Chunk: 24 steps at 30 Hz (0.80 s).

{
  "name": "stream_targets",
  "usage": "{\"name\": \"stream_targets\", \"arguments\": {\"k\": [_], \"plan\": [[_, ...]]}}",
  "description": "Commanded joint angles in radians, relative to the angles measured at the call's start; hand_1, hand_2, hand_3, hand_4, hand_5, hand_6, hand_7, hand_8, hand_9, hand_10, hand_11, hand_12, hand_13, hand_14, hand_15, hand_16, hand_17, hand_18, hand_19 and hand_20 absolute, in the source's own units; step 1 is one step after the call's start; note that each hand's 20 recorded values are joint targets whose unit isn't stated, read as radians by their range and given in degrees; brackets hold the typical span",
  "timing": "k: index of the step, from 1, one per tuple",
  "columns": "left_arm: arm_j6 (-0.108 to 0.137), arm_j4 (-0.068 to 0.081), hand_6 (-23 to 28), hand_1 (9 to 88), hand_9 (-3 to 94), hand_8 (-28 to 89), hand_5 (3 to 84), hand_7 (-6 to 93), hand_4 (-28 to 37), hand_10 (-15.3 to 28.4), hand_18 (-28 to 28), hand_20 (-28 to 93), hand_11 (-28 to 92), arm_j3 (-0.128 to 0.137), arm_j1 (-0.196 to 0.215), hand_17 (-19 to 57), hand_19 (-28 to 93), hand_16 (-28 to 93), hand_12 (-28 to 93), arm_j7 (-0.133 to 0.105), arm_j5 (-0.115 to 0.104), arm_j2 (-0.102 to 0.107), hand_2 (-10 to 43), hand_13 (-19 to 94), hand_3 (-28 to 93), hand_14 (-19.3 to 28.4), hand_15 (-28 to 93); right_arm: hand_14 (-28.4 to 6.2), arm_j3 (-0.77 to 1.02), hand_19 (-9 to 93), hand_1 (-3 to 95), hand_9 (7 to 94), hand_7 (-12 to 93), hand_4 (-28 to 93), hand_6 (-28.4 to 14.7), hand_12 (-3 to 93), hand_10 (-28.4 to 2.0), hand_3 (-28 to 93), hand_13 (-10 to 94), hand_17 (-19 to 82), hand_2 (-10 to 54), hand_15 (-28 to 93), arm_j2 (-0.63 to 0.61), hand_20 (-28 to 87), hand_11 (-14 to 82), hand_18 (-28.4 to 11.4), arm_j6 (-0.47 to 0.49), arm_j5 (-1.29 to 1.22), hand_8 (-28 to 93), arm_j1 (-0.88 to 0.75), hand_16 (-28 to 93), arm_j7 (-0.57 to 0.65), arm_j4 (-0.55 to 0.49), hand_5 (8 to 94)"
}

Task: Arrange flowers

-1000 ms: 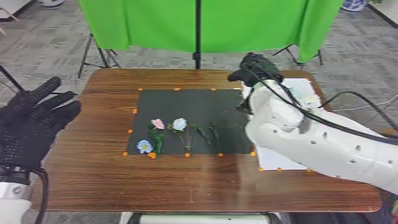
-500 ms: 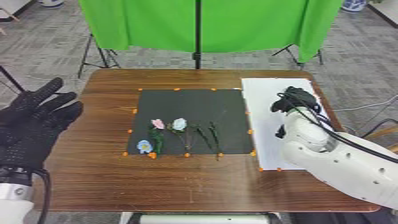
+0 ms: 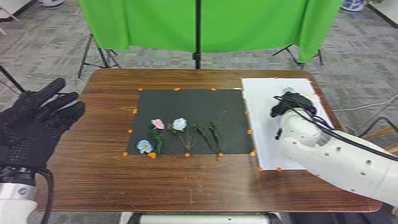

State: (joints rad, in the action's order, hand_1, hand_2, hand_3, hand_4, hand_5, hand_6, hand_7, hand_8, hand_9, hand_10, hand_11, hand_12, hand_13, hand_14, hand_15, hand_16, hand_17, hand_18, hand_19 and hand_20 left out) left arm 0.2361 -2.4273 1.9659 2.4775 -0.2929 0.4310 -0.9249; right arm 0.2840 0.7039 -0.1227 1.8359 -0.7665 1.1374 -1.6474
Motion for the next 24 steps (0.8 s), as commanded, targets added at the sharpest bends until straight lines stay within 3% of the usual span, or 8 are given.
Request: {"name": "stream_targets", "arguments": {"k": [1,9,11,15,18,21,24], "plan": [[0.009,0.005,10.6,22.0,34.5,-10,37.2,15.3,-26.1,22.1,26.7,16,31,-0.007,0.009,-6.0,65,-13,12,-0.007,-0.005,-0.006,8.2,26,77,28.4,60,-10.2,-0.034,88,33.6,76.3,10,-26,-2.3,14.2,-16.9,71,81,38,-9.5,56,0.036,-11,21.9,-22.7,0.021,0.004,-11,0.033,15,-0.015,0.013,37.7],[0.005,0.008,10.6,22.0,34.4,-10,37.2,15.3,-26.2,22.1,26.7,16,30,-0.010,0.007,-6.0,65,-13,12,-0.001,-0.004,-0.011,8.2,26,77,28.4,60,-10.4,-0.054,87,37.1,76.4,13,-26,-0.5,14.0,-15.2,73,78,38,-9.3,56,0.044,-10,21.4,-22.7,0.009,0.009,-12,0.023,14,-0.005,0.034,58.1],[0.008,0.006,10.7,22.0,34.4,-10,37.2,15.3,-26.2,22.1,26.6,16,30,-0.011,0.014,-6.0,65,-13,12,-0.008,-0.005,-0.012,8.2,26,78,28.4,60,-10.4,-0.066,87,38.0,76.9,14,-26,-0.9,14.1,-14.7,73,78,38,-8.9,55,0.044,-10,21.2,-22.5,0.006,0.018,-12,0.027,14,-0.008,0.042,61.5],[0.003,0.008,10.7,22.0,34.4,-10,37.2,15.3,-26.2,22.1,26.7,16,30,-0.014,0.011,-6.0,65,-13,12,-0.009,-0.004,-0.010,8.2,26,78,28.4,60,-9.5,-0.100,86,40.3,78.3,16,-27,-0.4,14.3,-13.4,75,79,38,-9.4,54,0.032,-9,20.7,-21.8,-0.073,0.061,-12,0.037,14,-0.014,0.045,67.7],[0.006,0.010,10.7,22.1,34.4,-10,37.2,15.2,-26.3,22.1,26.7,16,30,-0.015,0.003,-6.0,65,-13,12,0.001,-0.001,-0.012,8.2,26,77,28.4,60,-8.4,-0.123,86,44.9,80.6,18,-28,-0.8,14.5,-11.7,72,81,39,-9.5,52,0.025,-8,21.3,-20.6,-0.116,0.109,-1,0.045,15,-0.016,0.035,73.4],[-0.006,0.013,10.7,22.0,34.5,-10,37.2,15.2,-26.2,22.2,26.7,16,30,-0.019,-0.003,-6.0,65,-13,12,0.006,0.000,-0.008,8.2,26,77,28.4,60,-6.7,-0.176,87,50.9,86.1,21,-28,0.0,21.3,-9.8,70,83,40,-9.5,51,0.024,-8,16.3,-19.5,-0.159,0.143,2,0.077,16,-0.007,0.040,78.5],[0.001,0.014,10.7,22.0,34.5,-10,37.2,15.3,-26.2,22.1,26.7,16,30,-0.022,-0.010,-6.0,65,-13,12,0.012,-0.002,-0.008,8.2,26,77,28.4,60,-5.4,-0.163,88,54.3,90.5,24,-28,1.0,25.9,-8.4,70,84,40,-9.5,51,0.032,-6,12.4,-19.0,-0.166,0.172,3,0.061,17,-0.014,0.051,81.2]]}}
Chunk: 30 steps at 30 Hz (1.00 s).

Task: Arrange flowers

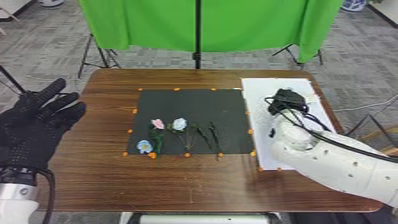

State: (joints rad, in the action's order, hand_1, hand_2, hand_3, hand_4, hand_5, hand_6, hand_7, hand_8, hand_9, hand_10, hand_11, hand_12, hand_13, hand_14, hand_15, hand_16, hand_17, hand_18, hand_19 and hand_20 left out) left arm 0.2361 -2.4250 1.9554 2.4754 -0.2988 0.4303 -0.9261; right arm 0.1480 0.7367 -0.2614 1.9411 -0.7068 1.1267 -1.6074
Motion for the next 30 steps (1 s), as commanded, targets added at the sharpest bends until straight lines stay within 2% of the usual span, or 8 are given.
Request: {"name": "stream_targets", "arguments": {"k": [1,13,17,19,20,22,27,30], "plan": [[-0.001,0.011,10.7,22.1,34.4,-10,37.2,15.3,-26.2,22.1,26.7,16,30,-0.011,-0.006,-6.0,65,-13,12,0.016,0.000,-0.006,8.3,26,77,28.4,60,-5.1,-0.042,88,54.7,91.0,24,-28,1.1,26.6,-8.1,70,85,40,-9.5,51,-0.005,-6,11.9,-18.5,-0.044,0.081,3,0.009,17,0.000,0.009,81.5],[-0.006,0.017,10.7,22.0,34.4,-10,37.3,15.1,-26.2,22.1,26.7,16,31,-0.013,-0.017,-5.9,65,-13,12,0.036,0.002,-0.001,8.2,26,78,28.4,60,-3.0,-0.103,90,56.3,93.6,24,-28,0.1,30.4,-6.7,73,86,39,-9.5,51,-0.031,-3,10.8,-17.6,-0.179,0.206,4,0.054,21,0.046,-0.008,84.0],[-0.006,0.017,10.7,22.0,34.4,-10,37.2,15.1,-26.2,22.1,26.7,16,31,-0.011,-0.017,-5.9,65,-13,12,0.039,0.003,-0.002,8.2,26,78,28.4,60,-4.2,-0.045,91,52.0,92.6,22,-28,-0.2,29.9,-6.8,73,86,39,-9.5,53,-0.043,-2,11.5,-18.5,-0.097,0.138,2,0.028,19,0.024,-0.045,78.3],[-0.008,0.016,10.7,22.0,34.4,-10,37.2,15.2,-26.2,22.1,26.7,16,31,-0.010,-0.014,-6.0,65,-13,12,0.038,0.001,-0.001,8.2,26,77,28.4,60,-5.2,-0.006,90,46.1,88.3,18,-28,-0.8,23.9,-9.3,76,84,37,-9.5,54,-0.053,-2,18.4,-19.6,-0.004,0.081,-6,0.007,18,0.019,-0.075,70.6],[-0.008,0.016,10.6,22.0,34.4,-10,37.2,15.2,-26.2,22.1,26.7,16,31,-0.009,-0.014,-6.0,65,-13,12,0.040,0.002,-0.001,8.2,26,78,28.4,60,-6.3,0.006,90,42.4,84.9,16,-28,-1.9,18.8,-11.5,78,83,35,-9.5,55,-0.051,-1,22.3,-20.4,0.011,0.071,-10,-0.003,17,0.018,-0.077,65.8],[-0.007,0.017,10.7,22.0,34.4,-10,37.2,15.2,-26.2,22.1,26.7,16,31,-0.009,-0.014,-6.0,65,-13,12,0.036,0.000,0.000,8.2,26,77,28.4,60,-7.6,0.028,89,38.9,81.3,14,-28,-3.1,16.1,-13.7,78,81,34,-9.5,56,-0.048,-1,24.0,-21.5,0.033,0.041,-12,-0.019,17,0.010,-0.080,60.2],[-0.005,0.017,10.6,22.0,34.4,-10,37.2,15.2,-26.1,22.0,26.6,16,31,-0.008,-0.013,-6.0,65,-13,12,0.026,-0.003,0.002,8.2,26,77,28.4,60,-9.0,0.075,88,36.3,78.8,13,-28,-3.7,15.0,-16.1,76,80,32,-9.5,56,-0.037,-1,22.3,-23.1,0.119,-0.003,-11,-0.048,16,0.008,-0.080,55.5],[-0.003,0.019,10.6,22.0,34.4,-10,37.2,15.3,-26.2,22.0,26.7,16,31,-0.011,-0.021,-5.9,65,-13,12,0.028,-0.002,0.003,8.1,26,78,28.4,60,-9.2,0.081,88,35.5,77.7,12,-28,-3.8,14.7,-16.4,75,80,32,-9.5,56,-0.031,-1,21.5,-23.4,0.169,0.009,-11,-0.055,16,0.005,-0.067,53.6]]}}
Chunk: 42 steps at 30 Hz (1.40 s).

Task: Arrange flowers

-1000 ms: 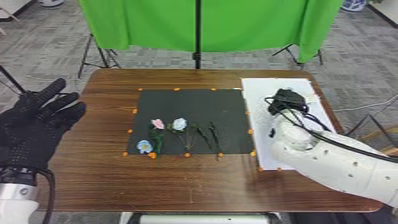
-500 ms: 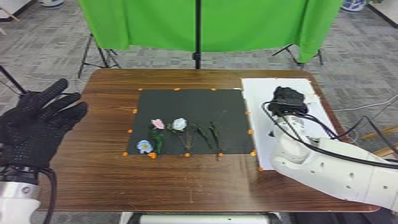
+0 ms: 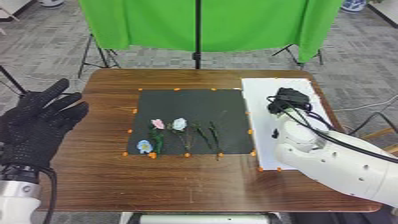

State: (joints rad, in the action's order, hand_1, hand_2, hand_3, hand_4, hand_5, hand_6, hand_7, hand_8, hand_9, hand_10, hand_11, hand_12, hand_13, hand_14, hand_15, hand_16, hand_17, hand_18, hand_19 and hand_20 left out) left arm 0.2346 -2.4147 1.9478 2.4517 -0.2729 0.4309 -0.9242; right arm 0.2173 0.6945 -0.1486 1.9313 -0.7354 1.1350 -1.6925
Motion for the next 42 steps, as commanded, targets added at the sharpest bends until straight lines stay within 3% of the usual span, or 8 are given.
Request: {"name": "stream_targets", "arguments": {"k": [1,5,10,14,17,18,31,42], "plan": [[-0.001,0.007,10.7,22.0,34.4,-10,37.2,15.3,-26.2,22.1,26.7,16,31,-0.004,0.005,-5.9,65,-13,12,0.002,-0.004,0.000,8.1,26,78,28.4,60,-9.3,0.005,88,35.6,77.3,12,-28,-3.7,14.6,-16.5,75,79,32,-9.5,56,0.008,-1,21.3,-23.5,0.065,0.013,-11,-0.023,16,0.000,0.018,53.1],[0.001,0.006,10.7,22.0,34.4,-10,37.2,15.3,-26.2,22.1,26.7,16,30,-0.001,0.012,-5.9,65,-13,12,-0.003,-0.005,-0.001,8.1,26,78,28.4,60,-9.3,-0.013,87,37.2,76.6,12,-28,-3.2,14.1,-16.8,75,79,32,-9.5,56,0.013,-1,20.3,-23.5,0.071,0.012,-11,-0.020,15,0.004,0.033,54.6],[0.004,0.005,10.7,22.0,34.4,-10,37.2,15.2,-26.2,22.1,26.7,16,31,-0.001,0.006,-5.9,65,-13,12,-0.001,-0.005,-0.001,8.1,26,78,28.4,60,-6.7,-0.046,87,44.2,79.3,19,-28,-2.0,14.2,-14.4,77,82,34,-9.5,53,0.021,0,20.1,-22.0,0.047,0.031,-12,-0.016,15,0.007,0.062,66.2],[-0.001,0.005,10.7,22.0,34.4,-10,37.2,15.2,-26.2,22.1,26.7,16,31,0.000,0.010,-5.9,65,-13,12,-0.005,-0.004,0.000,8.1,26,78,28.4,60,-2.8,-0.103,87,55.8,90.5,29,-28,-0.7,28.3,-8.0,68,87,37,-9.5,46,0.018,2,8.2,-19.9,-0.042,0.079,2,0.008,24,0.006,0.087,76.1],[0.003,0.004,10.6,22.0,34.4,-10,37.2,15.2,-26.2,22.0,26.7,16,30,0.000,0.014,-6.0,65,-13,12,-0.014,-0.006,0.002,8.1,26,77,28.4,60,-2.0,-0.139,87,58.7,93.4,32,-28,0.7,29.7,-6.0,68,91,38,-9.5,45,0.013,2,11.6,-18.8,-0.104,0.117,3,0.034,25,0.011,0.093,80.9],[0.002,0.003,10.7,22.1,34.4,-10,37.2,15.2,-26.1,22.0,26.7,16,31,0.003,0.013,-6.0,65,-13,12,-0.004,-0.005,-0.002,8.1,26,77,28.4,60,-1.9,-0.129,87,58.9,93.6,32,-28,0.6,29.6,-5.5,69,91,39,-9.5,45,0.008,2,12.7,-18.5,-0.113,0.126,3,0.027,25,0.010,0.086,81.6],[0.006,-0.004,10.7,22.0,34.4,-10,37.2,15.2,-26.0,22.1,26.7,16,31,0.012,0.017,-6.0,65,-13,12,-0.009,-0.003,0.003,8.1,26,77,28.4,60,-1.3,-0.210,87,59.5,93.7,32,-28,-0.7,30.6,-5.8,72,91,38,-9.5,45,0.107,3,13.9,-17.9,-0.225,0.196,4,0.193,28,-0.087,-0.055,82.7],[0.009,0.000,10.7,22.0,34.4,-10,37.2,15.2,-26.1,22.0,26.7,16,31,0.013,-0.003,-5.9,65,-13,12,-0.009,-0.004,0.018,8.1,26,78,28.4,60,-1.2,-0.288,85,60.0,93.7,32,-28,-0.5,29.7,-5.4,72,91,38,-9.5,46,0.334,4,13.8,-16.1,-0.208,0.156,4,0.264,27,-0.171,-0.012,82.8]]}}
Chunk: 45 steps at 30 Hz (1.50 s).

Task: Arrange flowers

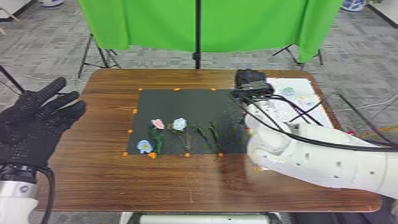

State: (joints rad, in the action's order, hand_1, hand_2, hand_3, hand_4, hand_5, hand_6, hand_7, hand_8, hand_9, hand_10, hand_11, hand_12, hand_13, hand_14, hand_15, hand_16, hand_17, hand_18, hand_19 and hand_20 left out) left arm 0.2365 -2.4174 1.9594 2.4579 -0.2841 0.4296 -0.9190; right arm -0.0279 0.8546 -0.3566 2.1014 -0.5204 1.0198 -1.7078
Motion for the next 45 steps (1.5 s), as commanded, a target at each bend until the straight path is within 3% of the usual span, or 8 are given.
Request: {"name": "stream_targets", "arguments": {"k": [1,11,16,26,32,41,45], "plan": [[0.006,0.003,10.7,22.1,34.4,-10,37.2,15.2,-26.2,22.0,26.7,16,31,0.001,-0.011,-5.9,65,-13,12,0.002,-0.003,0.015,8.1,26,77,28.4,60,-1.2,-0.053,85,60.0,93.7,32,-28,-0.5,29.8,-5.4,72,91,37,-9.5,46,0.185,4,13.6,-16.1,0.000,-0.024,4,0.053,28,-0.061,0.005,82.7],[-0.007,0.010,10.7,22.0,34.4,-10,37.2,15.1,-26.1,22.1,26.7,16,31,0.008,-0.024,-6.0,65,-13,12,0.014,0.000,0.021,8.1,26,77,28.4,60,-1.0,-0.146,84,59.6,93.7,32,-28,-0.1,30.9,-5.3,72,90,36,-9.5,47,0.214,5,12.3,-15.9,0.041,-0.042,4,0.060,28,-0.082,0.011,81.8],[-0.007,0.017,10.7,22.0,34.4,-10,37.2,15.1,-26.1,22.1,26.7,16,31,-0.009,-0.043,-6.0,65,-13,12,0.021,-0.002,0.025,8.1,26,77,28.4,60,-1.0,-0.158,83,59.3,93.7,33,-28,0.3,31.1,-5.0,72,90,36,-9.5,47,0.211,6,11.8,-15.6,0.035,-0.070,4,0.054,28,-0.090,0.025,81.3],[-0.026,0.026,10.7,22.0,34.4,-10,37.2,15.2,-26.1,22.0,26.6,16,31,-0.009,-0.061,-5.9,65,-13,12,0.035,0.005,0.029,8.1,26,78,28.4,60,-1.0,-0.180,82,58.6,93.7,33,-28,0.9,31.1,-4.9,71,89,35,-9.5,47,0.230,8,10.7,-15.2,0.055,-0.073,2,0.053,27,-0.086,0.041,80.3],[-0.025,0.027,10.7,22.1,34.5,-10,37.2,15.2,-26.2,22.1,26.6,16,31,-0.013,-0.058,-5.9,65,-13,12,0.031,0.001,0.029,8.1,26,77,28.4,60,-1.8,-0.229,81,55.4,93.7,30,-28,1.1,31.4,-5.0,70,89,34,-9.5,49,0.243,11,9.8,-16.0,0.026,-0.066,1,0.074,23,-0.074,0.053,79.1],[-0.019,0.026,10.7,22.1,34.5,-10,37.3,15.2,-26.1,22.0,26.7,16,31,-0.016,-0.046,-5.9,65,-13,12,0.005,-0.003,0.035,8.3,26,77,28.4,60,-2.4,-0.252,81,50.7,92.6,24,-28,0.4,29.5,-5.9,68,88,34,-9.5,50,0.260,14,11.8,-17.0,0.026,-0.069,0,0.097,22,-0.056,0.069,76.2],[0.000,0.030,10.7,22.1,34.5,-10,37.3,15.2,-26.2,22.1,26.6,16,31,-0.039,-0.067,-5.9,65,-13,12,0.011,-0.002,0.034,8.3,26,77,28.4,60,-2.9,-0.243,81,46.5,90.5,21,-28,0.3,25.2,-7.3,71,88,33,-9.5,51,0.259,14,17.4,-17.8,0.022,-0.078,-1,0.096,21,-0.059,0.071,74.1]]}}
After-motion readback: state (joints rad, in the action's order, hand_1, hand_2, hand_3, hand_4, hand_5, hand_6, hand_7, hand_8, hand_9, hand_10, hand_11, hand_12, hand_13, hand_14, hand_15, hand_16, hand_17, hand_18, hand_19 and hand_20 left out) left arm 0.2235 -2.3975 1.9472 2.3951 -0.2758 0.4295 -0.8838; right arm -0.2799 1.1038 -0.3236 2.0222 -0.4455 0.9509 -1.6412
